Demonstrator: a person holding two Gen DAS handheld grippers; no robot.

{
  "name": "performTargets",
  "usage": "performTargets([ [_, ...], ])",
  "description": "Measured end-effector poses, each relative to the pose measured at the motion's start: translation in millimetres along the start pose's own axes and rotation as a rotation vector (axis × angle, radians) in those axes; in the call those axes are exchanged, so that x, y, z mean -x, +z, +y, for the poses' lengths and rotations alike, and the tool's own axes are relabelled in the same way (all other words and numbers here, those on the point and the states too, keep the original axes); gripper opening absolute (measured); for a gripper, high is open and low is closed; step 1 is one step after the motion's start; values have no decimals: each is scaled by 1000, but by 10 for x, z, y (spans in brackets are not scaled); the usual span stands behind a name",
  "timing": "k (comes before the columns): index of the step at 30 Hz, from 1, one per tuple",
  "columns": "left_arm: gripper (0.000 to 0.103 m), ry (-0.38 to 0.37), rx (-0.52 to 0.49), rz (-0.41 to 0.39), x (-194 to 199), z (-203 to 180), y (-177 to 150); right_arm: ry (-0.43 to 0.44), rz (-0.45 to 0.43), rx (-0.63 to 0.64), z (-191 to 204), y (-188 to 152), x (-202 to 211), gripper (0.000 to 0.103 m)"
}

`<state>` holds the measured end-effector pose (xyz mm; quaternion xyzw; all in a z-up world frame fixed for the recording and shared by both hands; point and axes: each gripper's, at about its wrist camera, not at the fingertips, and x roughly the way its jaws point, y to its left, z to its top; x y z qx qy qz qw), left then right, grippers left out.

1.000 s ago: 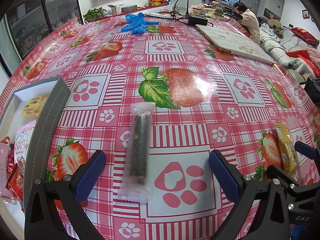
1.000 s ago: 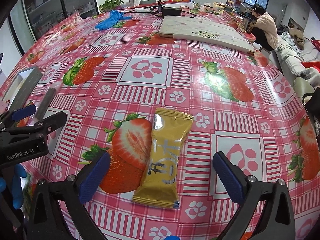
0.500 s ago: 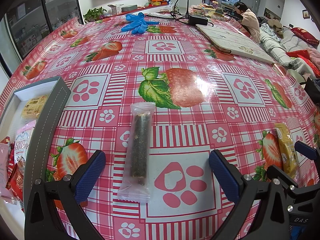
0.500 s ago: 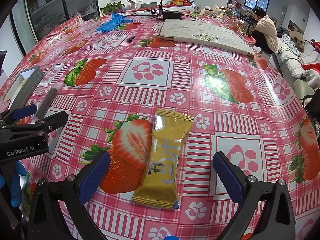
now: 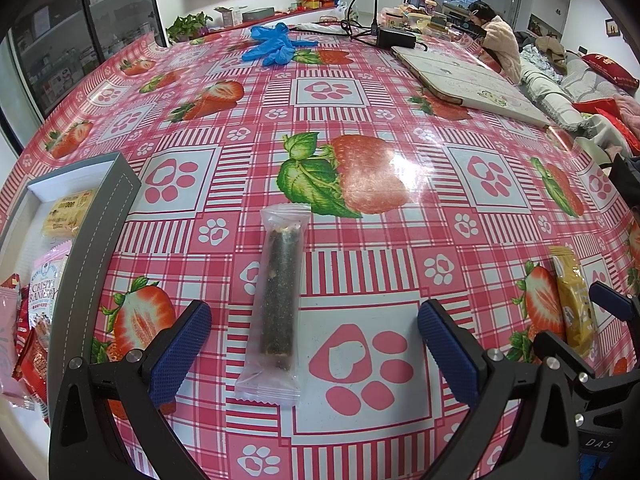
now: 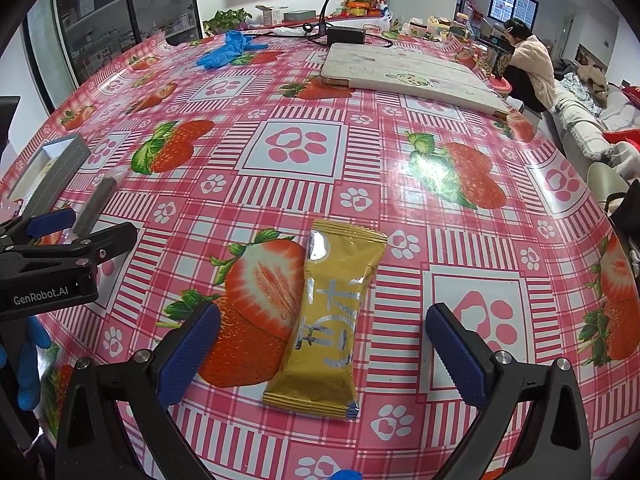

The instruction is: Organize snacks

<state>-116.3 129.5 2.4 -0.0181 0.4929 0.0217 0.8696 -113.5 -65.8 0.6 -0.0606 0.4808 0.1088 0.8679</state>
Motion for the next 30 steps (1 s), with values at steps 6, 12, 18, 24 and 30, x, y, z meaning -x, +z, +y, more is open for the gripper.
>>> performTargets([
  [6,103,0,0,1,0,2,2,3,-4,4,-5,-11,3,103],
  [12,103,1,0,0,1,1,4,3,-6,5,-1,-11,6,103],
  [18,103,-1,-2,2,1,2,3,4,-6,5,-2,-11,6,103],
  [24,103,-21,-21,31,-10,23,26,4,-6,5,-1,-13,8,103],
  [30,103,-50,-41,39,7,56,16,6,-11,8,2,-20,8,103],
])
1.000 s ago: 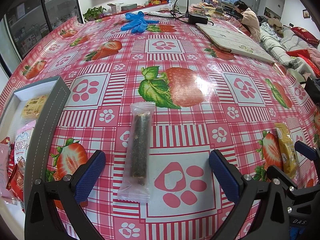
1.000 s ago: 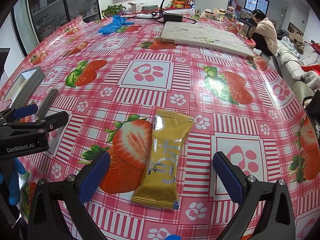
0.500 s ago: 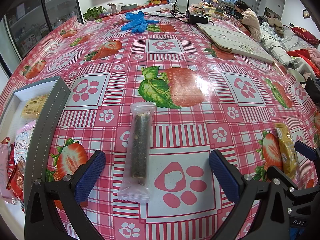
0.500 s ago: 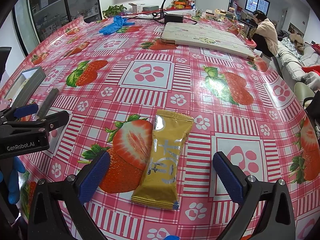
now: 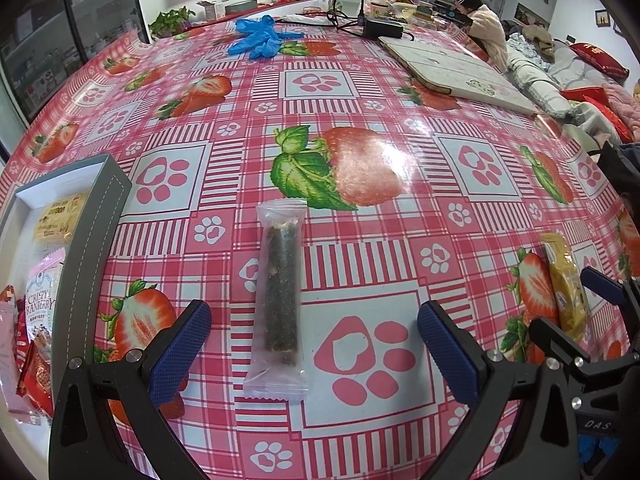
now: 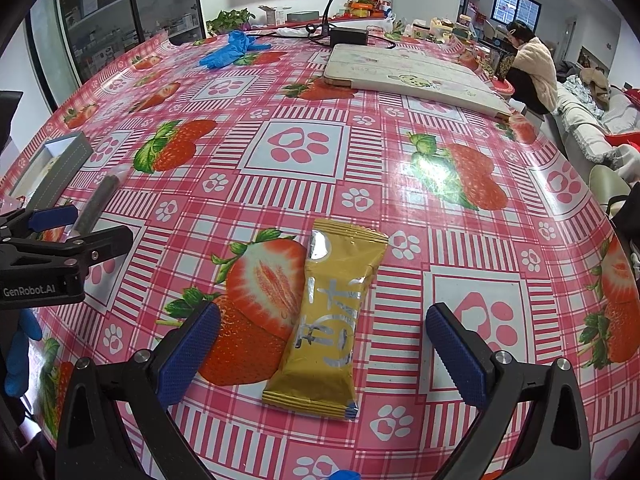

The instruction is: Organize snacks

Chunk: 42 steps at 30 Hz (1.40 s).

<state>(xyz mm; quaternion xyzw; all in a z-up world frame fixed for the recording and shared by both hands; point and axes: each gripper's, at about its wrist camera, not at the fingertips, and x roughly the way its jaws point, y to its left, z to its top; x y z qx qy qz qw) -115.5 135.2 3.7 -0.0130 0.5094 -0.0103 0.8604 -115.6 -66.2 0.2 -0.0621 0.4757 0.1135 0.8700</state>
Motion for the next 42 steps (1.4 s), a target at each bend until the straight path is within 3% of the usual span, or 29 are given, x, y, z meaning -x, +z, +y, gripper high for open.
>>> performTargets([
  [4,103,15,-3,8,-7,-16,4,3,-6,3,-1,-11,0,103],
  [11,103,-41,58,13,58,194,9,14,9,7,-136,-69,56,103],
  [16,103,-1,44,23,51,241,-2,19,3,19,-178,-114,81,103],
  [21,103,41,-2,28,-23,58,58,0,11,-7,-171,-87,64,103],
  [32,102,20,-18,37,-72,-122,123,-12,109,-27,-76,154,-78,102],
  [34,98,18,-14,40,-54,-120,118,-10,122,-23,-48,179,-78,96],
  [37,75,12,-21,22,19,-130,101,-2,117,-11,-21,163,-9,73],
  [39,35,6,-23,15,74,-128,96,-1,116,-13,-21,151,35,56],
  [40,24,3,-21,18,85,-123,97,-1,114,-16,-26,149,56,37],
  [41,19,-14,-11,28,102,-100,89,5,112,-23,-34,145,76,24],
  [42,19,-30,0,36,119,-83,78,17,115,-38,-47,137,92,24],
])
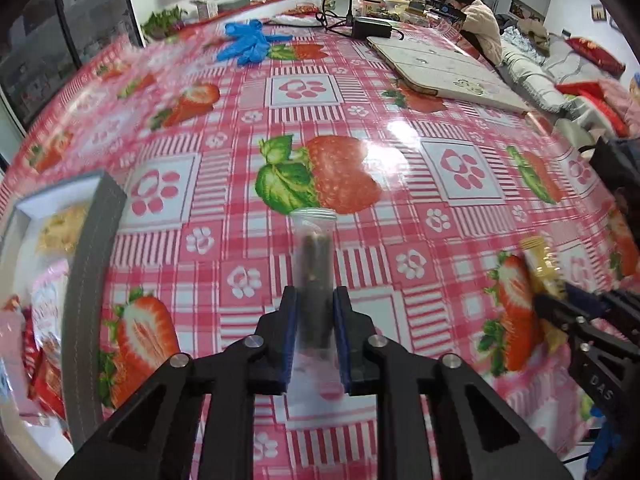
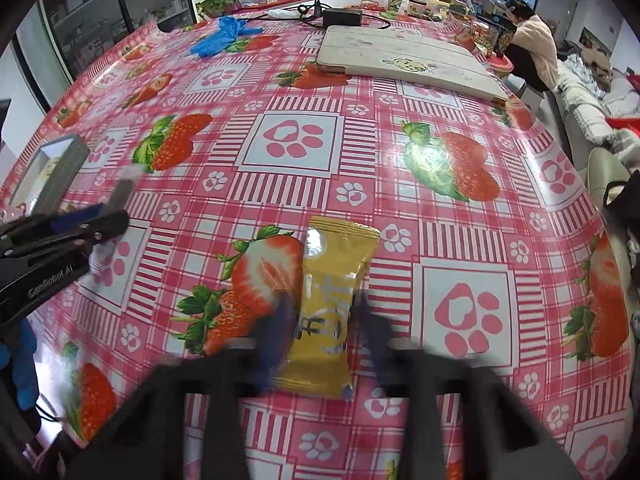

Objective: Organize snacks
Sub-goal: 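Grasp the clear stick packet with the left gripper while the right grasps the gold packet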

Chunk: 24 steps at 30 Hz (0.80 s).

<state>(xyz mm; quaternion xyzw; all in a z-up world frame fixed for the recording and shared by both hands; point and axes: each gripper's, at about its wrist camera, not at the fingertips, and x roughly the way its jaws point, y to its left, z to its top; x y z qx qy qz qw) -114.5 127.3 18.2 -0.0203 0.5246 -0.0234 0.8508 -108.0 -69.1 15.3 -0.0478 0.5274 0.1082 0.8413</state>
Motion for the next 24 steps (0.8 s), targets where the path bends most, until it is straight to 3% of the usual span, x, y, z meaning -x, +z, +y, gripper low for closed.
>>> performTargets([
  [4,19,-32,2,-21,177,11,-86,69,3,-46,-5,-71,72,24],
  [10,18,-65,0,-86,482,81,-166,94,-9,-29,156,-104,161,24],
  [14,19,-60,15,-63,456,208,-211,73,2,-1,251,-105,136,24],
  [16,28,-51,36,-27,361,285,-234,60,17,-1,254,-116,90,24],
  [18,55,-54,57,-9,288,337,-244,61,22,-10,240,-135,63,24],
  [20,65,-49,68,-5,251,347,-235,56,22,-9,235,-144,68,25],
  [22,69,-51,52,-6,241,276,-208,54,24,-9,233,-142,69,29],
  [23,74,-51,33,-10,239,202,-186,52,24,-10,227,-138,71,51],
  [24,79,-44,11,-15,234,127,-168,44,22,-14,216,-133,72,65],
])
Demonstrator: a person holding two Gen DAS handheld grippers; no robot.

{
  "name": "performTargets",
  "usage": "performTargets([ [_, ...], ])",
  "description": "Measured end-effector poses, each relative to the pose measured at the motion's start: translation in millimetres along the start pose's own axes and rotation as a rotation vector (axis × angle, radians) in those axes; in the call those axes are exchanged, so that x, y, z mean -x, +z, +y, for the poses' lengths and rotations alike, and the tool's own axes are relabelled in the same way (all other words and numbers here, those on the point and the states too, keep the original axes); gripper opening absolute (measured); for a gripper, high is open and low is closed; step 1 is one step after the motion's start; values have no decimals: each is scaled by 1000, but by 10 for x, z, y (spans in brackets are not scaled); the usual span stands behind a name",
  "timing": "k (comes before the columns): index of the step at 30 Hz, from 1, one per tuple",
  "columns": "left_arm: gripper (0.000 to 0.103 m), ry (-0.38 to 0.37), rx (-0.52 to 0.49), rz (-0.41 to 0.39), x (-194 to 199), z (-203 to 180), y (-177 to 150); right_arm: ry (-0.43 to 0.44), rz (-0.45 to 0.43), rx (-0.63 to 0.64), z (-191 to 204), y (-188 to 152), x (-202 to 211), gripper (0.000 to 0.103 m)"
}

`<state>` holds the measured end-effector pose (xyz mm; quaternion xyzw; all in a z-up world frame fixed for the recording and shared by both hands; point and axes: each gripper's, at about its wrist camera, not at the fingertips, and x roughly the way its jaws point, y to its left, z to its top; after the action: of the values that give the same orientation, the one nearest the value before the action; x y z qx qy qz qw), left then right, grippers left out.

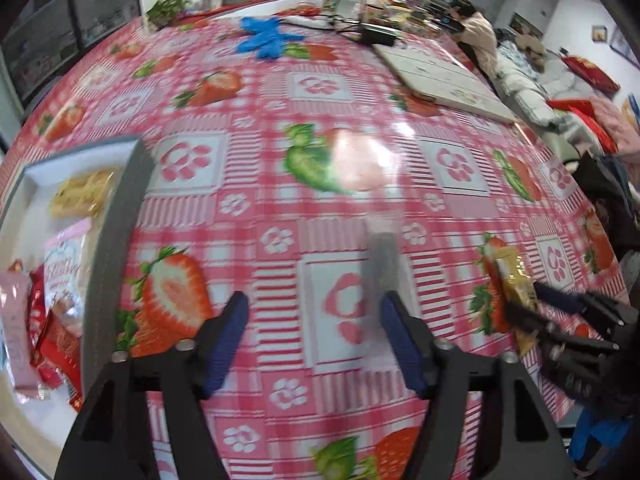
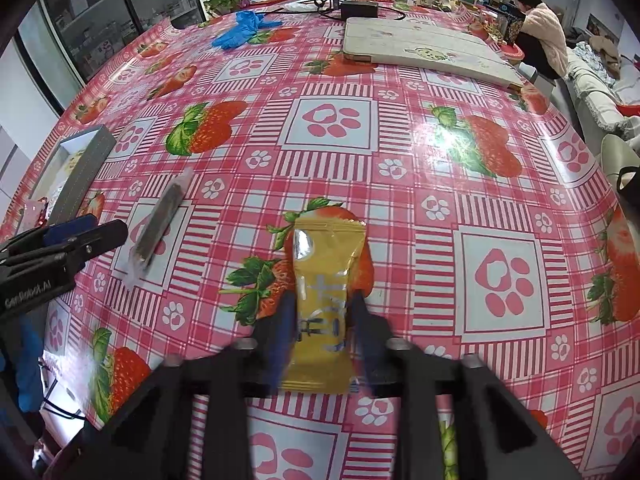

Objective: Organize snacks
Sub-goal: 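Grasp the clear stick packet with the left gripper while the right grasps the gold packet, then carry the clear stick packet and gold packet over the white tray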

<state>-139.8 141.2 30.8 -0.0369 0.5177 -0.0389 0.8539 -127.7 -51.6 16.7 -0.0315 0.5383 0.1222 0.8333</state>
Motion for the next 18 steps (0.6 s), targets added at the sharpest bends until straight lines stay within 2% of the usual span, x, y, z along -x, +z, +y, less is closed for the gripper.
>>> performTargets([
  [1,80,9,-18,-4,-11,-51,5,-14,-9,-4,-11,2,8,77],
  [6,79,80,-94,55,-283,-352,70,-13,-2,-6,-30,41,-46,77],
  [7,79,78,-91,36,-285,-376,67,-17,2,-2,-19,46,-67,76],
  [8,76,78,-91,39,-294,-396,66,-42,-5,18,13,45,-83,68],
  [9,65,68,-92,36,-283,-407,64,-67,-11,40,44,41,-86,64],
  [10,55,62,-100,33,-270,-423,68,-62,-19,57,73,37,-75,54],
  [11,25,66,-114,25,-243,-442,64,-60,-19,66,94,37,-63,39],
  [12,16,62,-119,31,-233,-449,63,-54,-20,73,113,39,-51,28],
  [13,16,57,-116,38,-227,-439,58,-56,-20,75,125,42,-46,24],
  [15,16,17,-97,42,-197,-398,32,-40,-20,64,115,32,-37,24],
  [18,16,0,-77,18,-76,-315,-11,61,-26,18,74,-1,28,24],
])
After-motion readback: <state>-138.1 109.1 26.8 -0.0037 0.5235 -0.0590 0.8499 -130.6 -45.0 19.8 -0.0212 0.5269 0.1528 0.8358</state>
